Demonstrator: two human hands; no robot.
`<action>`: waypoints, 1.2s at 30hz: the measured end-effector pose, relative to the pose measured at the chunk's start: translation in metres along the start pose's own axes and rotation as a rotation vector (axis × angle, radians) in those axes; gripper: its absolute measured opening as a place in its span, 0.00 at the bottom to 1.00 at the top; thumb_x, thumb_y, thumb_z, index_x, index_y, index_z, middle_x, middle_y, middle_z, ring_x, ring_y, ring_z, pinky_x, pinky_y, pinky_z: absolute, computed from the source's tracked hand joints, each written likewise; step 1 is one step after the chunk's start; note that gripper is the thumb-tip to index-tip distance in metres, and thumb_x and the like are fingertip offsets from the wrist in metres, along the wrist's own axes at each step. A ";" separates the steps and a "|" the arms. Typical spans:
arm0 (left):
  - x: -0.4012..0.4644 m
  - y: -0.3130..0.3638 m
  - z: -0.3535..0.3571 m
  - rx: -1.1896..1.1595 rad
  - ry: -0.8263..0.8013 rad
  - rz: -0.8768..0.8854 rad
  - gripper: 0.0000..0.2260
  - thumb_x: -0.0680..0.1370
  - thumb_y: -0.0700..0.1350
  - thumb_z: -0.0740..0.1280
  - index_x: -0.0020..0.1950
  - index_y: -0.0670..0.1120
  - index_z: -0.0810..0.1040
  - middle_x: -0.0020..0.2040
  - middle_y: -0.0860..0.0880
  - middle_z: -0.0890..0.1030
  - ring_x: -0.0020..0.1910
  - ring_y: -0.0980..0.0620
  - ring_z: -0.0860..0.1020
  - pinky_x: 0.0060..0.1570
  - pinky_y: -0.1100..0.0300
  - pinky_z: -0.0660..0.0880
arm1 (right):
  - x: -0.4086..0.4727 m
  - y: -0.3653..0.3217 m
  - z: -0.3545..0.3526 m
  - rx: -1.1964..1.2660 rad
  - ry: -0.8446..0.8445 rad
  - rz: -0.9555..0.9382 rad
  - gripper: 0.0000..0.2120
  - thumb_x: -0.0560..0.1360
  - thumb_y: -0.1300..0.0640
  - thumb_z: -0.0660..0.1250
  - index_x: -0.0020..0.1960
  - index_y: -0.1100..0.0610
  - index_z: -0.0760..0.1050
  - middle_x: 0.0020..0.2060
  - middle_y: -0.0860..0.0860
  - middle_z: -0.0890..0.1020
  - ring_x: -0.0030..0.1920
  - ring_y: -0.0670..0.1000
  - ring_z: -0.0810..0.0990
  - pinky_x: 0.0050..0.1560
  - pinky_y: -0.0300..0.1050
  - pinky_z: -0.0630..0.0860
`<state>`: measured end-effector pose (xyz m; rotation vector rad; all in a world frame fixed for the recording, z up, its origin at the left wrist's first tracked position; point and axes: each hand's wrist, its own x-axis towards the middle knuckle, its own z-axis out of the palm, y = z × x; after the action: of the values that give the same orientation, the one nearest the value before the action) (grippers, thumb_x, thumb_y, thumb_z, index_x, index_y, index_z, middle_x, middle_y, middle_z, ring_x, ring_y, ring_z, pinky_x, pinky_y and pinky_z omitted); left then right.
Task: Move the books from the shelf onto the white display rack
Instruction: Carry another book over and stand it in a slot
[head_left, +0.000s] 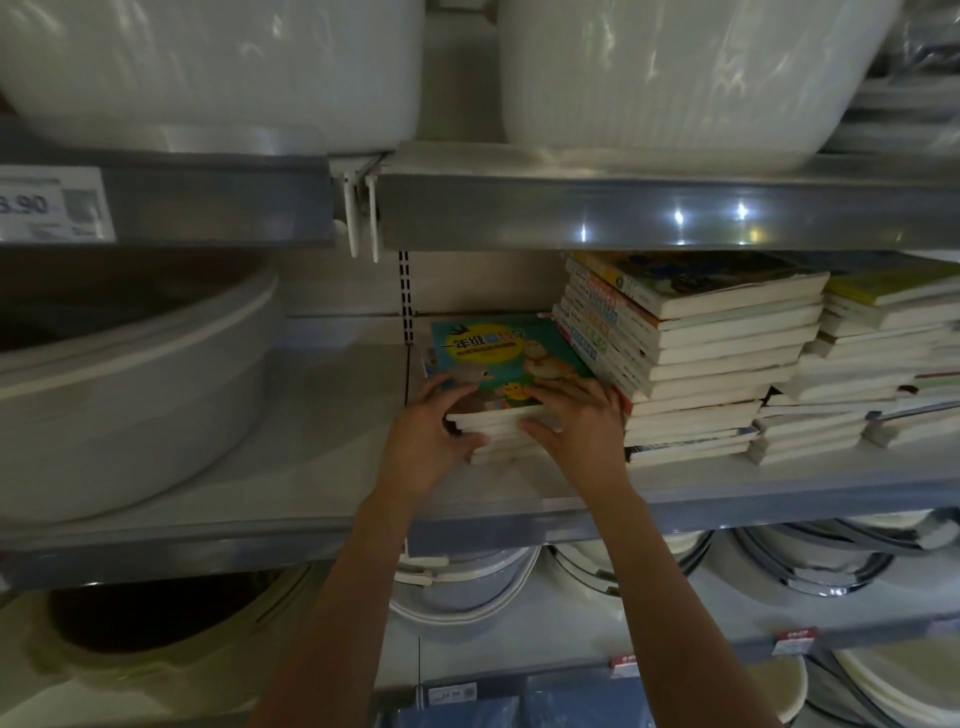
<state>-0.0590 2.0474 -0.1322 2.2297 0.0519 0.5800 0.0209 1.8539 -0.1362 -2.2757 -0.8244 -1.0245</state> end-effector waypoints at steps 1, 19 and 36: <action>0.001 -0.002 -0.001 -0.053 0.001 -0.002 0.30 0.66 0.40 0.81 0.67 0.49 0.78 0.72 0.48 0.69 0.68 0.48 0.73 0.67 0.49 0.74 | 0.001 -0.001 -0.001 0.008 -0.022 0.015 0.18 0.64 0.46 0.76 0.52 0.50 0.84 0.51 0.47 0.85 0.53 0.55 0.80 0.57 0.52 0.69; -0.010 -0.015 -0.024 -0.438 -0.006 -0.031 0.26 0.71 0.42 0.78 0.68 0.49 0.77 0.60 0.51 0.79 0.59 0.54 0.79 0.57 0.60 0.78 | 0.002 -0.041 -0.010 0.325 -0.167 0.291 0.27 0.71 0.41 0.72 0.67 0.50 0.76 0.71 0.52 0.70 0.72 0.53 0.65 0.67 0.43 0.65; -0.017 0.011 -0.018 -0.282 0.152 -0.223 0.11 0.79 0.47 0.70 0.57 0.60 0.74 0.46 0.52 0.85 0.46 0.56 0.83 0.47 0.56 0.80 | -0.004 -0.063 -0.022 0.353 -0.201 0.623 0.24 0.76 0.53 0.70 0.70 0.53 0.72 0.61 0.54 0.79 0.59 0.54 0.79 0.51 0.38 0.72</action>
<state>-0.0839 2.0487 -0.1205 1.8744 0.2759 0.5931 -0.0357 1.8813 -0.1135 -2.1253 -0.2885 -0.3421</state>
